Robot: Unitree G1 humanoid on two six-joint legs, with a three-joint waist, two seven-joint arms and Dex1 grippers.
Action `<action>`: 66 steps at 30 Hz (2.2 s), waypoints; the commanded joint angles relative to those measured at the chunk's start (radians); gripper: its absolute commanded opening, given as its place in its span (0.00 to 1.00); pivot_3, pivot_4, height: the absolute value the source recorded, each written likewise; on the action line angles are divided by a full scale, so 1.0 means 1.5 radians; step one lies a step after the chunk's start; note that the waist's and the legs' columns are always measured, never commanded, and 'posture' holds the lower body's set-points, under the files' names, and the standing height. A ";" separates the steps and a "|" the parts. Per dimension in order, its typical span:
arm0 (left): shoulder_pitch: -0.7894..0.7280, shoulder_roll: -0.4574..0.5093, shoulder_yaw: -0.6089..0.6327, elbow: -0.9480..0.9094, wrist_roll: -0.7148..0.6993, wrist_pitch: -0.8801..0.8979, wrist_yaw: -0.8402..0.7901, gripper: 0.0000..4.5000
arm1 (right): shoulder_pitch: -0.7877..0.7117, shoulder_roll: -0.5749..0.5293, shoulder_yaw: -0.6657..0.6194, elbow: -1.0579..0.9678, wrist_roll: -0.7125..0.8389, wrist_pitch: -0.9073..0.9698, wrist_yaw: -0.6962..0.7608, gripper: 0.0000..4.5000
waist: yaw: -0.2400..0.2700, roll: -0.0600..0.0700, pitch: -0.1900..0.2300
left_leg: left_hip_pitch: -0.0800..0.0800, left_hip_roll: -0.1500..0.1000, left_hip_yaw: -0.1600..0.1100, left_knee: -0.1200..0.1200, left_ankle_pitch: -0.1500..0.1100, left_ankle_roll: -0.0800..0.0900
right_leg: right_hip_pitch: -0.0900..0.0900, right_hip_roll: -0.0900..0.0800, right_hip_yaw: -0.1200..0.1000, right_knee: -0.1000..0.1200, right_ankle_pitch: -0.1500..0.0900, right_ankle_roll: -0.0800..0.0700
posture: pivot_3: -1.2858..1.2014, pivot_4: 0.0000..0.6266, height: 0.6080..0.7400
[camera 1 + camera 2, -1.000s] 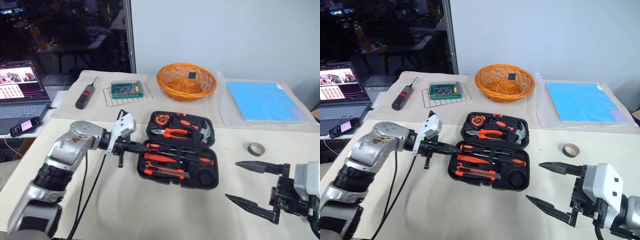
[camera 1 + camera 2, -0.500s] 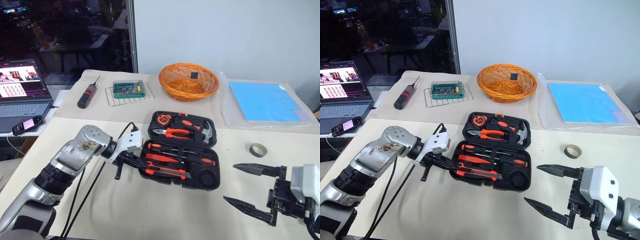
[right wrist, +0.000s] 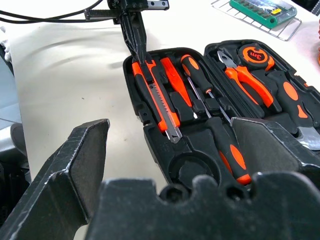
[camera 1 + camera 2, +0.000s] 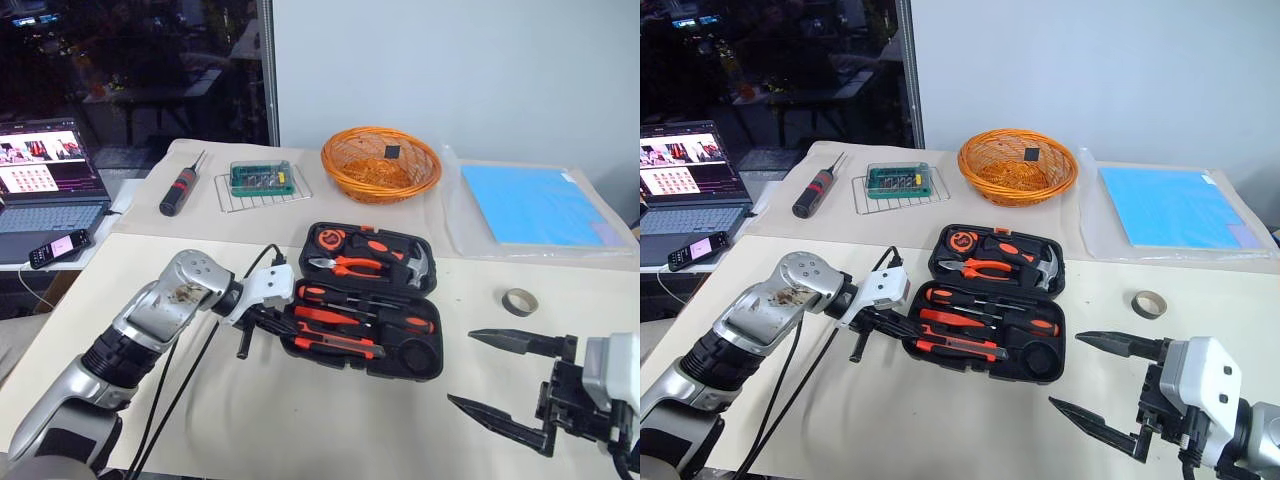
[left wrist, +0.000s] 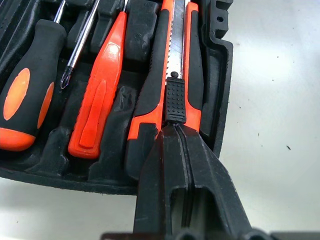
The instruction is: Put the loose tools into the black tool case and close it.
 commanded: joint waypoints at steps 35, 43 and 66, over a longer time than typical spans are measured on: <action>0.063 -0.126 0.036 -0.008 -0.076 0.001 0.102 0.00 | -0.007 0.012 -0.034 0.015 -0.060 0.065 -0.140 1.00 | -0.008 0.000 0.000 | -0.002 0.000 0.000 0.001 0.000 0.001 | -0.001 0.001 0.001 -0.001 0.002 0.000 | 0.52 0.24 1.00; 0.083 -0.168 0.186 -0.138 -0.233 0.065 0.167 0.12 | -0.096 -0.046 0.023 0.127 -0.136 0.259 -0.299 1.00 | -0.009 0.000 0.000 | -0.003 0.000 0.001 0.001 0.000 0.001 | -0.001 -0.001 0.001 -0.002 0.003 -0.001 | 0.52 0.24 1.00; 0.128 -0.145 0.224 -0.292 -0.312 0.123 0.320 0.80 | -0.708 -0.125 0.539 0.848 -0.421 0.084 -0.125 0.68 | -0.026 0.002 0.001 | -0.002 -0.002 0.003 0.000 0.004 -0.003 | -0.001 0.004 0.004 -0.002 0.006 0.005 | 0.52 0.24 1.00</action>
